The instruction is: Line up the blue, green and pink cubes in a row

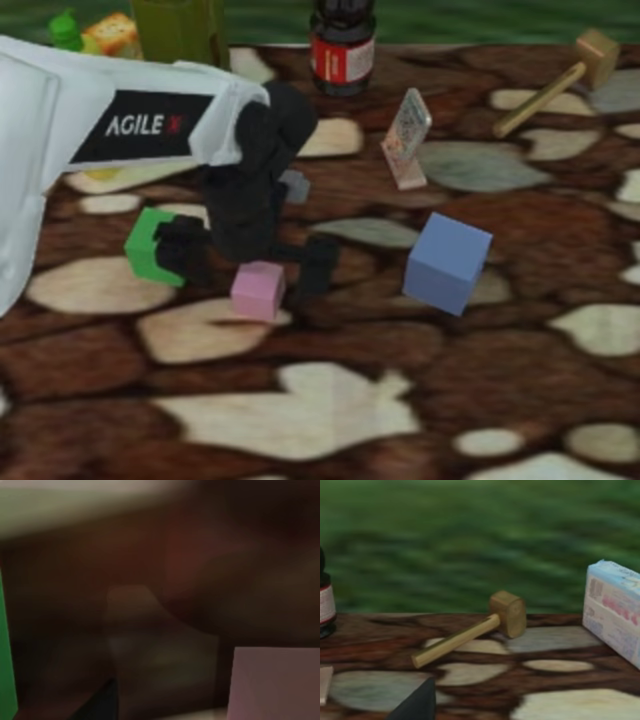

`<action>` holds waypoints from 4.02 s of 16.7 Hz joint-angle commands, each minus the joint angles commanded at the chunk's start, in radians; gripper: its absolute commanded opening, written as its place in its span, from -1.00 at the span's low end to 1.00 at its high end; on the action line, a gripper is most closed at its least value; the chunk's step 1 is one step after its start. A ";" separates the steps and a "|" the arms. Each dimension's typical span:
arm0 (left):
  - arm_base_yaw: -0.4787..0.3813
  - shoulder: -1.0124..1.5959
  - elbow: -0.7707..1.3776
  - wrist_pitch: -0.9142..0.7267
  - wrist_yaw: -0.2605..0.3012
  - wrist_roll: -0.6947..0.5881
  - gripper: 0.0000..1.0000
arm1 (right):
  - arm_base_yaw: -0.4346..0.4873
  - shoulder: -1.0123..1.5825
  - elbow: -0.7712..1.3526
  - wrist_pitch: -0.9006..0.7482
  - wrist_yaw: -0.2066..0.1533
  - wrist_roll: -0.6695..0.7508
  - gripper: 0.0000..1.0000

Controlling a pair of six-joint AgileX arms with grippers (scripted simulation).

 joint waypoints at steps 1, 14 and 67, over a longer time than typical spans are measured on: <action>0.000 0.000 0.000 0.000 0.000 0.000 0.55 | 0.000 0.000 0.000 0.000 0.000 0.000 1.00; 0.000 0.000 0.000 0.000 0.000 0.000 -1.00 | 0.000 0.000 0.000 0.000 0.000 0.000 1.00; -0.405 0.195 0.493 -0.274 -0.016 -0.630 -0.85 | 0.000 0.000 0.000 0.000 0.000 0.000 1.00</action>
